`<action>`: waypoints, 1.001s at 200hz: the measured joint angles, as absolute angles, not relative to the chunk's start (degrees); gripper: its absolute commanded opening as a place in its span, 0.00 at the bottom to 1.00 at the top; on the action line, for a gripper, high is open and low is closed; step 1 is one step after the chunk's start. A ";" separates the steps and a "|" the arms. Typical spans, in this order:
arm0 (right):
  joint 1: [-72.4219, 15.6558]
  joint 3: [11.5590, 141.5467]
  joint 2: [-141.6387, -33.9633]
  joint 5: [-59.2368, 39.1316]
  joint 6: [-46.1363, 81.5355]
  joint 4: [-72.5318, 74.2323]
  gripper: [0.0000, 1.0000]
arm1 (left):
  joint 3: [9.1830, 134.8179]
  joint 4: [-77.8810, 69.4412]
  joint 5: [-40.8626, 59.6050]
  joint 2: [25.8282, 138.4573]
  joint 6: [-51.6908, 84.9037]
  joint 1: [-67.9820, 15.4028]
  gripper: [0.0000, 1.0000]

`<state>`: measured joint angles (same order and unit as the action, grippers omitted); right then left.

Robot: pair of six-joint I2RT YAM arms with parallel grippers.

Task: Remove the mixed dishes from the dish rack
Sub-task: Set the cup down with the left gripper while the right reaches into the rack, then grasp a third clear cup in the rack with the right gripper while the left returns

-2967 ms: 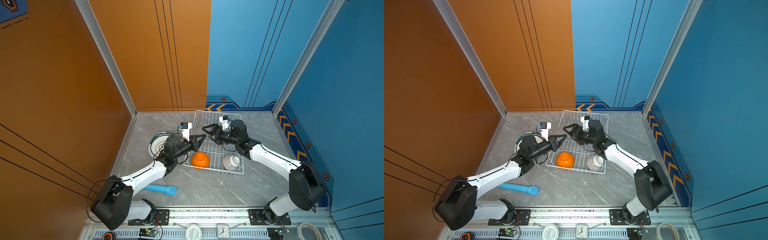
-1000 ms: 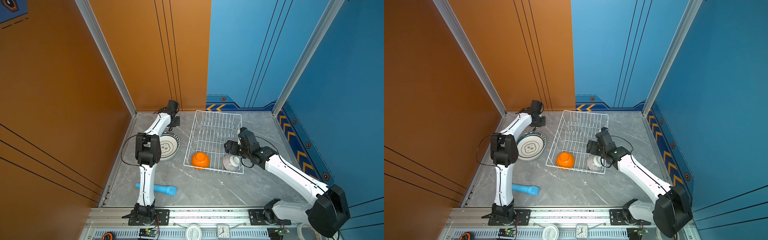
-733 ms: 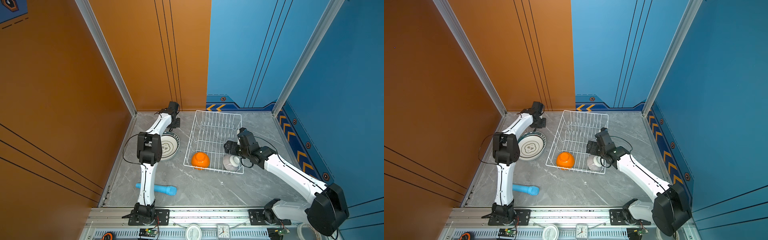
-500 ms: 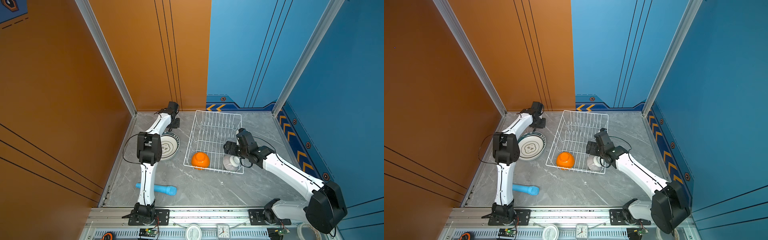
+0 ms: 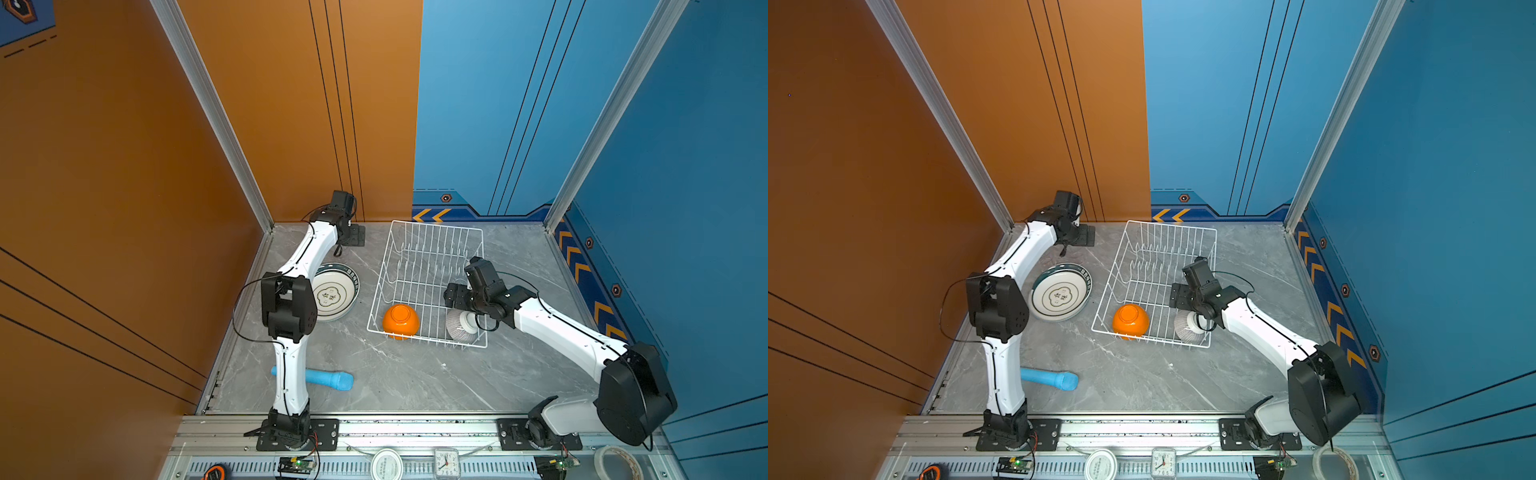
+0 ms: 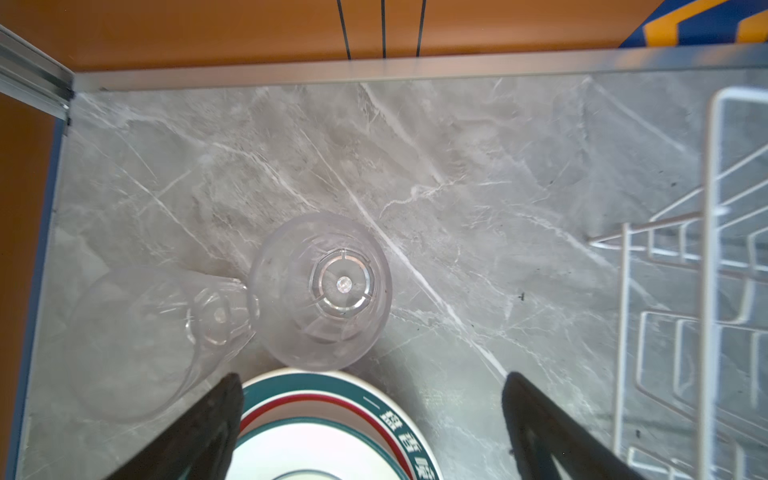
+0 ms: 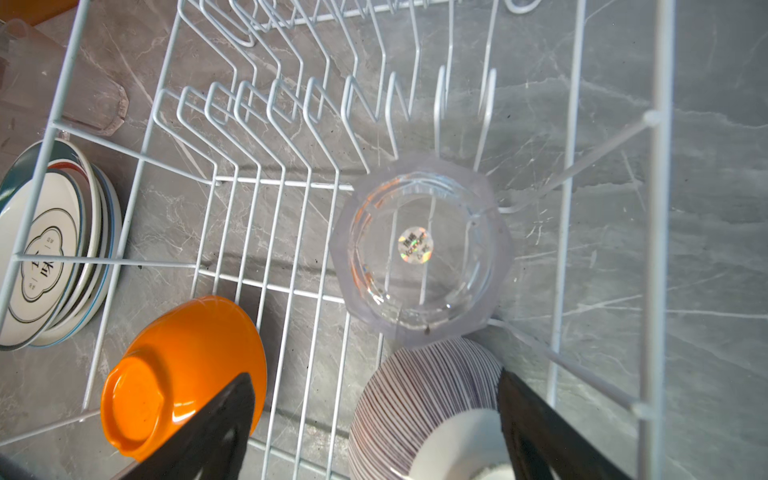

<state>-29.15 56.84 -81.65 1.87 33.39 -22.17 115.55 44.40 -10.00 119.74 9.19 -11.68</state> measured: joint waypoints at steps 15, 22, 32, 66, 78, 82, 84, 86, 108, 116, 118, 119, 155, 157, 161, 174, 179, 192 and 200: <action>-28.75 58.57 -83.09 1.89 33.17 -22.33 0.91 | 113.06 43.90 -11.11 115.50 10.00 -12.71 0.98; -28.53 59.20 -83.55 2.00 33.01 -22.33 0.91 | 111.33 43.42 -11.57 113.49 10.37 -13.34 0.98; -28.38 59.94 -84.03 2.28 32.95 -22.39 0.91 | 108.18 42.35 -12.03 110.45 10.96 -14.44 0.98; -27.99 63.20 -87.00 3.27 32.77 -23.05 0.91 | 95.74 37.69 -13.52 101.03 12.62 -17.19 0.98; -27.92 64.05 -88.20 3.33 32.77 -23.18 0.90 | 91.09 35.73 -14.13 97.51 13.72 -17.39 0.98; -27.88 64.31 -88.55 3.36 32.77 -23.38 0.90 | 89.38 34.85 -14.37 96.33 14.11 -17.37 0.98; -27.83 64.42 -88.75 3.38 32.77 -23.40 0.90 | 88.44 34.37 -14.39 95.55 14.37 -17.37 0.98; -27.83 64.49 -88.86 3.38 32.80 -23.44 0.90 | 87.48 33.76 -14.44 94.87 14.63 -17.37 0.98; -27.73 65.25 -90.50 4.10 32.77 -23.64 0.88 | 77.10 27.97 -14.57 86.91 17.52 -17.58 0.98; -27.73 65.54 -91.11 4.43 32.77 -23.64 0.87 | 74.13 26.24 -14.50 84.42 18.48 -17.98 0.98; -27.70 65.56 -91.24 4.45 32.80 -23.64 0.87 | 73.47 25.93 -14.44 83.79 18.68 -18.15 0.98; -27.68 65.63 -91.37 4.49 32.77 -23.64 0.87 | 73.03 25.69 -14.37 83.40 18.92 -18.28 0.98; -27.29 66.87 -93.95 4.82 32.80 -23.70 0.83 | 66.57 20.53 -12.67 77.73 21.52 -22.22 0.98; -27.29 66.96 -94.15 4.80 32.77 -23.70 0.83 | 66.32 20.34 -12.58 77.58 21.54 -22.41 0.98; -27.24 67.11 -94.50 4.82 32.77 -23.70 0.82 | 65.84 20.03 -12.27 77.30 21.76 -22.79 0.98; -27.11 67.40 -95.48 4.86 32.77 -23.70 0.80 | 64.34 19.33 -11.16 76.60 22.31 -23.77 0.98; -27.05 67.44 -95.83 4.82 32.77 -23.70 0.79 | 63.75 19.05 -10.79 76.38 22.52 -24.05 0.98; -27.03 67.46 -96.60 4.84 32.80 -23.70 0.77 | 61.87 18.35 -9.78 75.61 23.31 -24.58 0.98; -27.03 67.72 -96.92 4.84 32.80 -23.79 0.76 | 60.71 17.87 -9.21 75.05 23.73 -24.91 0.98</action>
<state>-27.03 67.72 -96.92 4.84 32.80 -23.79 60.71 17.87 -9.21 75.05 23.73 -24.91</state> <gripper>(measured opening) 0.776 0.980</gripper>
